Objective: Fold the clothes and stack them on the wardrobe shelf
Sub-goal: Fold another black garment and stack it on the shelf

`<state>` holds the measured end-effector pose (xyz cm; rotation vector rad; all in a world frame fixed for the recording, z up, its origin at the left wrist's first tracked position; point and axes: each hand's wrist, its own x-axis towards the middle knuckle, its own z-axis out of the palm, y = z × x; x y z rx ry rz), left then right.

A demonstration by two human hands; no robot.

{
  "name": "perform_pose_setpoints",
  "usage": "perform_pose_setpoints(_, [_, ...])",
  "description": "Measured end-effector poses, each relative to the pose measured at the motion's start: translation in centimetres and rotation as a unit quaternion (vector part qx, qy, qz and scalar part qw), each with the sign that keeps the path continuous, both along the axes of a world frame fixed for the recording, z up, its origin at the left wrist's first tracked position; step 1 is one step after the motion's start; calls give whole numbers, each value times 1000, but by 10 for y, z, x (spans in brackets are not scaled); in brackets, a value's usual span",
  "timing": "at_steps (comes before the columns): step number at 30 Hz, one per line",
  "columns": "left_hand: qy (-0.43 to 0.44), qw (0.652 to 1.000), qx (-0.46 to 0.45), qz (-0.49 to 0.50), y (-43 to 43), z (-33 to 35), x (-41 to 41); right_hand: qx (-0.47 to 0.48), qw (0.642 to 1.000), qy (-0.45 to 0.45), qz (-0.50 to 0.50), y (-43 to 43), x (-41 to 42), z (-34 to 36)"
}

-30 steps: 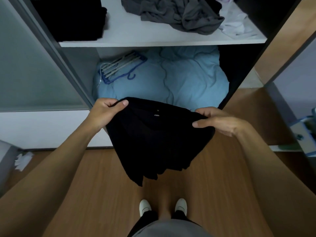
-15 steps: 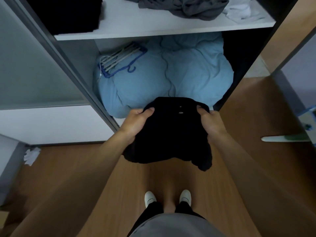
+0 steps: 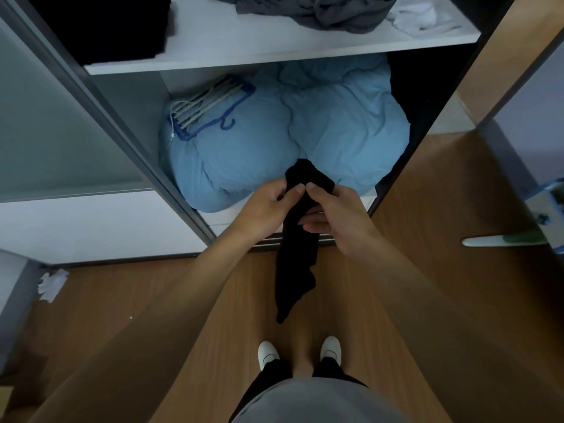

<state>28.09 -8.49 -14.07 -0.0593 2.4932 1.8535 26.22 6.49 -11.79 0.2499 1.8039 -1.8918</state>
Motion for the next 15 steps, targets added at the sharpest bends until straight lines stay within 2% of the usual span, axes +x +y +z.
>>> perform_pose_setpoints(7, [6, 993, -89, -81, -11, 5, 3, 16, 999, 6, -37, 7, 3, 12])
perform_pose_setpoints(10, [-12, 991, -72, -115, -10, 8, 8, -29, 997, -17, -68, 7, 8, 16])
perform_pose_setpoints(13, [-17, 980, -144, -138, -10, 3, 7, -76, 994, -43, -70, 3, 13, 19])
perform_pose_setpoints(15, [-12, 975, -162, -152, -9, -2, 7, -69, 995, -48, -49, 3, 16, 19])
